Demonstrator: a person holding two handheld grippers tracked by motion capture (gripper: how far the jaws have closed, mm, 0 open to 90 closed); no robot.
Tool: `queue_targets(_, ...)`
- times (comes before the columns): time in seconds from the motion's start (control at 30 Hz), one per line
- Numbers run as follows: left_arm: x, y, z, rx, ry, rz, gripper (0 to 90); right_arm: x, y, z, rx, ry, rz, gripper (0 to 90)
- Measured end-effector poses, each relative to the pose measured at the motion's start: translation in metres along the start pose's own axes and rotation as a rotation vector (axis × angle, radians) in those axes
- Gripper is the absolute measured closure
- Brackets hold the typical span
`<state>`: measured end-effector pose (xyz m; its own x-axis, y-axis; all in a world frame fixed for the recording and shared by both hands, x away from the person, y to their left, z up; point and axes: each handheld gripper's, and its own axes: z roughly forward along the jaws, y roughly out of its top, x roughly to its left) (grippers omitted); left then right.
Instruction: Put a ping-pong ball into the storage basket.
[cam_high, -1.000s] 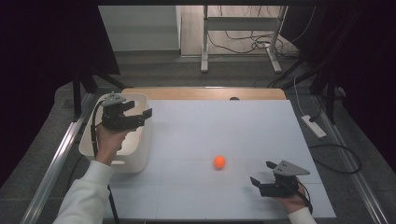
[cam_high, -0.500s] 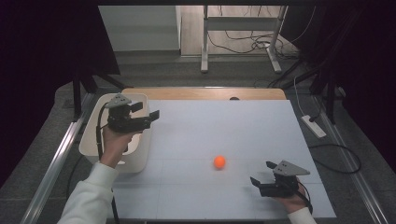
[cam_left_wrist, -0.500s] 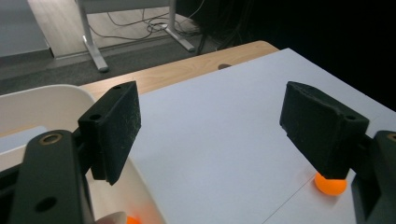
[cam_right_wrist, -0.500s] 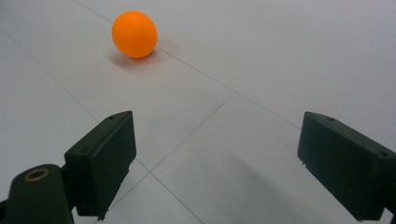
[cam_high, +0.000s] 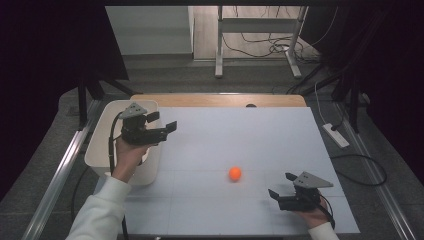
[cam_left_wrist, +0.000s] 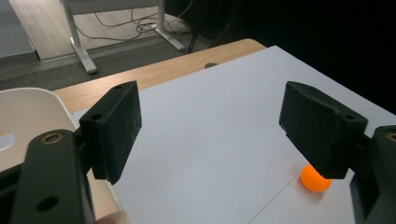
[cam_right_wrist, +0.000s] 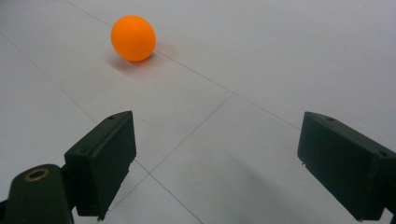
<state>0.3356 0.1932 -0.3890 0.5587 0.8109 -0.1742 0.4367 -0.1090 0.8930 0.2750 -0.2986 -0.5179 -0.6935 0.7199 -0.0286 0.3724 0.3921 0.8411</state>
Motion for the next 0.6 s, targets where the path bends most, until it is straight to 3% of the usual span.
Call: queue_targets(0.6, -0.014, -0.007, 0.007, 0.024, -0.023, 0.021, 22.1, 0.001, 0.000, 0.000, -0.001, 0.004, -0.014, 11.3)
